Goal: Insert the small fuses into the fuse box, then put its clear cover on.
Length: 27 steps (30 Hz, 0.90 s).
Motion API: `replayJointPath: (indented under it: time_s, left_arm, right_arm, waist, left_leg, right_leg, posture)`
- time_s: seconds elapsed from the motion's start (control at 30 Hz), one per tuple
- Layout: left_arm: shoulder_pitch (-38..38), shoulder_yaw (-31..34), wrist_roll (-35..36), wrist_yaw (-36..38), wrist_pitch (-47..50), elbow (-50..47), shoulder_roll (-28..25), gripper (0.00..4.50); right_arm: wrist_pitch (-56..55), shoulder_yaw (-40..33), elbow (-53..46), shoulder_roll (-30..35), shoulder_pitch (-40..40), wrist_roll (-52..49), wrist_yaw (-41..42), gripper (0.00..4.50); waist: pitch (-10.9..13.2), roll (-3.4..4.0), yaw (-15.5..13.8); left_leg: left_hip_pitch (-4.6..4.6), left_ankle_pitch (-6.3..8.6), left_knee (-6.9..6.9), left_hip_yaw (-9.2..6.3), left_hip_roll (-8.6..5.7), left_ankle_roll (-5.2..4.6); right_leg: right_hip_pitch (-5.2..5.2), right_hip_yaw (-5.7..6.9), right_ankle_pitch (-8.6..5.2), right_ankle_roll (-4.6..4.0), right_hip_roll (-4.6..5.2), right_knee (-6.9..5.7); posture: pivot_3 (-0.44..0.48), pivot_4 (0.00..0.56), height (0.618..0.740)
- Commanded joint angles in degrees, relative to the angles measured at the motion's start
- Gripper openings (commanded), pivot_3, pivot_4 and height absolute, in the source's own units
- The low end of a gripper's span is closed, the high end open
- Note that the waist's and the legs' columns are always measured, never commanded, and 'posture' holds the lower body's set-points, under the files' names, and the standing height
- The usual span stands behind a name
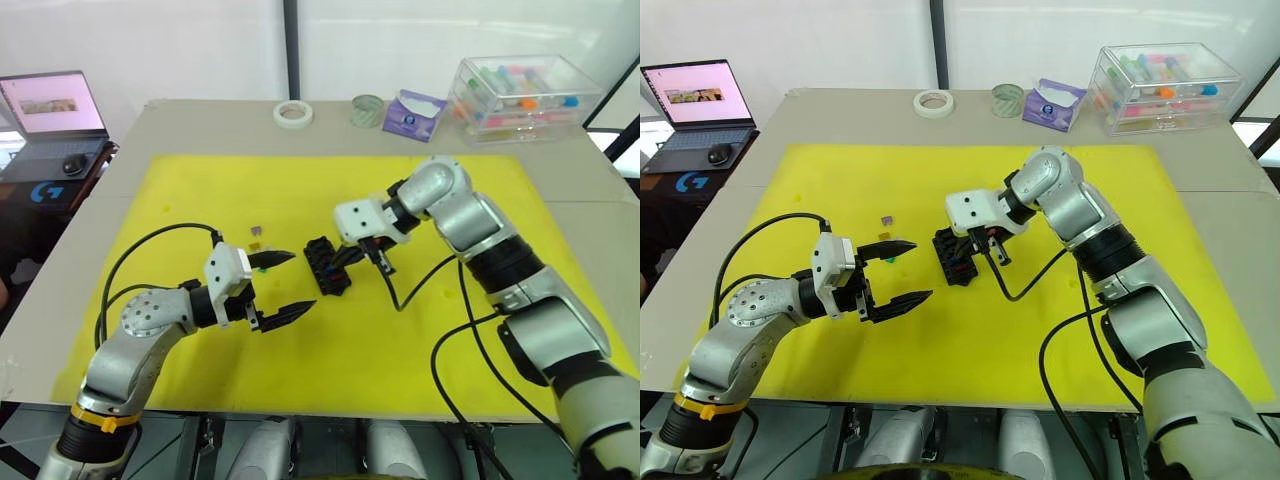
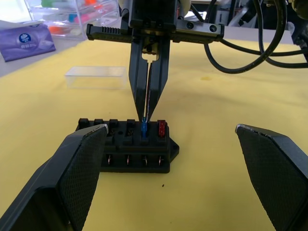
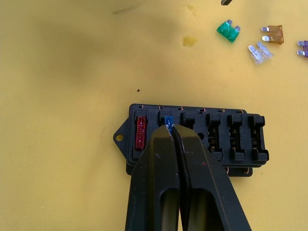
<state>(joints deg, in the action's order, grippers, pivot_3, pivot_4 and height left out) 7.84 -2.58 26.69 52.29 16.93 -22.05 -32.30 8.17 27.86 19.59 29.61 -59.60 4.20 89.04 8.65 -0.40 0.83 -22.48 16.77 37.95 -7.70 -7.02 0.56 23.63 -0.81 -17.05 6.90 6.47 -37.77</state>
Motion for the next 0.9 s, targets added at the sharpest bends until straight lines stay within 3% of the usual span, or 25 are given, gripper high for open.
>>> replayJointPath:
  time_s: [0.03,0.9]
  left_arm:
    - [0.46,0.8,0.29,-0.1,-0.46,-1.08,-0.35,4.5]
    - [0.42,1.06,0.19,-0.34,-0.48,-1.0,-0.56,4.5]
  right_arm:
    - [-0.76,0.26,0.36,-0.76,-0.1,0.51,-0.49,0.04]
    - [-5.88,1.61,2.28,-0.4,0.88,3.03,0.13,0.04]
  waist:
    - [0.0,0.0,0.0]
    - [0.0,0.0,0.01]
  left_leg:
    - [0.0,0.0,0.0,0.0,0.0,0.0]
    - [0.0,0.0,0.01,0.0,0.0,0.0]
  right_leg:
    - [0.0,0.0,0.0,0.0,0.0,0.0]
    - [-0.01,0.0,0.0,0.0,0.0,0.0]
  posture:
    - [0.0,0.15,0.74]
    - [0.0,0.15,0.74]
